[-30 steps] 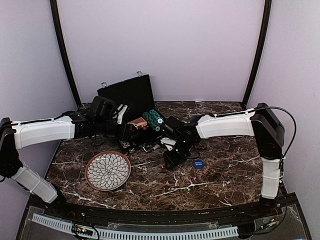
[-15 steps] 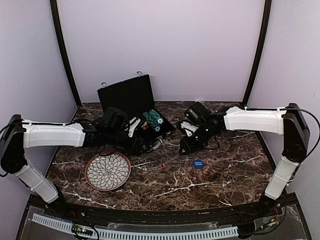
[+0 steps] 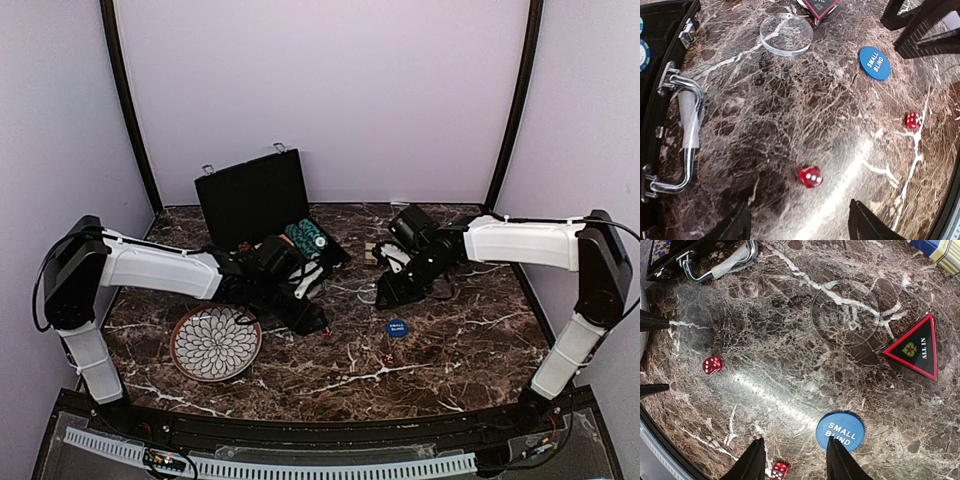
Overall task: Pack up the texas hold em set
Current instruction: Pick up the dice from the center of the board, then place the dice in the slot.
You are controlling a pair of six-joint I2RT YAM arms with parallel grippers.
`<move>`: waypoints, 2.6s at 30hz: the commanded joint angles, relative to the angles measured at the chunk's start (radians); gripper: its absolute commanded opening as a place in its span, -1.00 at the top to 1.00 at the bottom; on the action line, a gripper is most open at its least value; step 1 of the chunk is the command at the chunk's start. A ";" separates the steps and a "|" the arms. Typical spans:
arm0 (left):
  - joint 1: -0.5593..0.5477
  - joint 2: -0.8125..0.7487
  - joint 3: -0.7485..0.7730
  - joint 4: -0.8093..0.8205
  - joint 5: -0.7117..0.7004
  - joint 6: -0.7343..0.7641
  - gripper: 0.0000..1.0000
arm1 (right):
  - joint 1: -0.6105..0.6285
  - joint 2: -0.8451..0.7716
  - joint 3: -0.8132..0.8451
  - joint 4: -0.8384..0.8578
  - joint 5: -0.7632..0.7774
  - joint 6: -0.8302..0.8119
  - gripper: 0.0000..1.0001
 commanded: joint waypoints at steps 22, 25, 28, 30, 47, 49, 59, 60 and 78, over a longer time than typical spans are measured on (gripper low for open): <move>-0.064 0.224 0.261 -0.228 -0.099 -0.246 0.02 | -0.012 -0.032 -0.047 0.037 -0.008 -0.007 0.16; -0.065 0.231 0.268 -0.234 -0.092 -0.242 0.09 | -0.012 -0.032 -0.050 0.037 -0.008 -0.010 0.16; -0.067 0.235 0.274 -0.243 -0.088 -0.241 0.20 | -0.012 -0.035 -0.053 0.037 -0.007 -0.011 0.16; -0.068 0.236 0.277 -0.245 -0.086 -0.238 0.25 | -0.014 -0.037 -0.055 0.036 -0.006 -0.012 0.16; -0.069 0.222 0.318 -0.263 -0.061 -0.173 0.80 | -0.017 -0.040 -0.066 0.041 -0.006 -0.012 0.16; -0.069 0.195 0.312 -0.250 -0.074 -0.135 0.89 | -0.018 -0.041 -0.066 0.042 -0.006 -0.013 0.16; 0.027 0.073 0.305 -0.271 -0.107 0.142 0.87 | -0.023 -0.049 -0.071 0.048 -0.005 -0.021 0.16; 0.041 0.061 0.304 -0.279 -0.090 0.167 0.88 | -0.023 -0.051 -0.072 0.051 -0.006 -0.021 0.16; 0.330 0.162 0.467 -0.366 0.074 0.509 0.89 | -0.038 -0.041 -0.074 0.061 -0.029 -0.048 0.16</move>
